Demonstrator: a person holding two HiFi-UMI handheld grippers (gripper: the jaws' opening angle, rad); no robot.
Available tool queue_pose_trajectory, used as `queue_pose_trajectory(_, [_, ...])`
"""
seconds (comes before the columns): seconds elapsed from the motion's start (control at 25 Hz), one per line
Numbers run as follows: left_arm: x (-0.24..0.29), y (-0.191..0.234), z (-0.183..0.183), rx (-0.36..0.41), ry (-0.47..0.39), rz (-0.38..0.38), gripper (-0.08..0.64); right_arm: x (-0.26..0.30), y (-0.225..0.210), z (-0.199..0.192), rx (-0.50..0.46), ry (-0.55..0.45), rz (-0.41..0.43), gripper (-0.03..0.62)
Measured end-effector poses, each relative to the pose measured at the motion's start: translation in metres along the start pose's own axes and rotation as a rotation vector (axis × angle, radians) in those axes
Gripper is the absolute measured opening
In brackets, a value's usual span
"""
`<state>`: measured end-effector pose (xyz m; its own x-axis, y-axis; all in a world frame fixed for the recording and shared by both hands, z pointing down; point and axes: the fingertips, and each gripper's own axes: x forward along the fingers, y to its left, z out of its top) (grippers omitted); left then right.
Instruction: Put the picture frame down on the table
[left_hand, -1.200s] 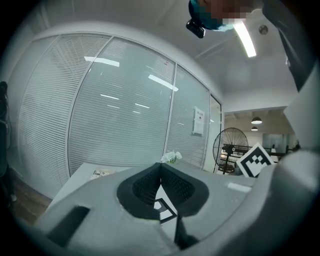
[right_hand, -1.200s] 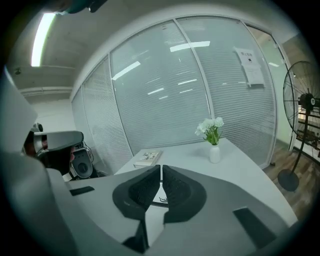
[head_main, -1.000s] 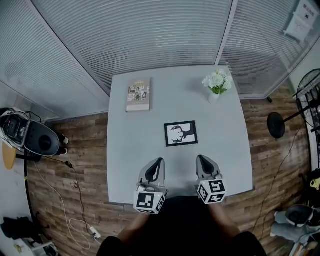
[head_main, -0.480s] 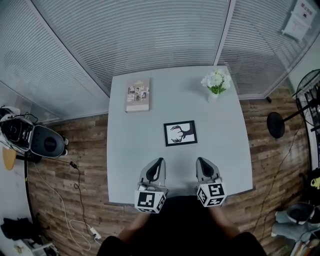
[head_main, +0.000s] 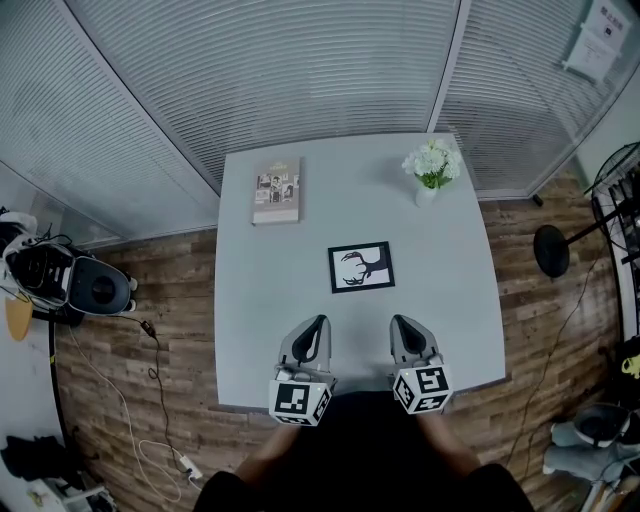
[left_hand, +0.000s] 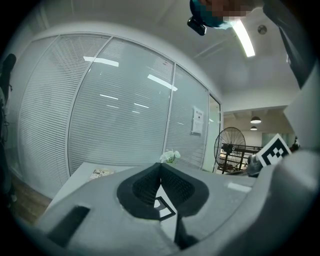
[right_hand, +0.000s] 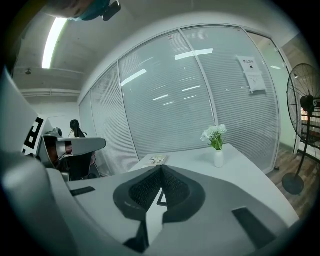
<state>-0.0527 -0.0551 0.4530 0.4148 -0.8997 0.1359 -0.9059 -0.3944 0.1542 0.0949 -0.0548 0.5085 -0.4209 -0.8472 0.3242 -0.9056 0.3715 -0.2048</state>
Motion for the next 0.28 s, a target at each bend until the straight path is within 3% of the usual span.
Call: queue_pose_trajectory(0.28, [-0.0021,-0.0015,0.0002,0.01,-0.002,-0.009,0.015,-0.0013,0.0047,-0.0027,-0.003,0.003,0.017,0.012])
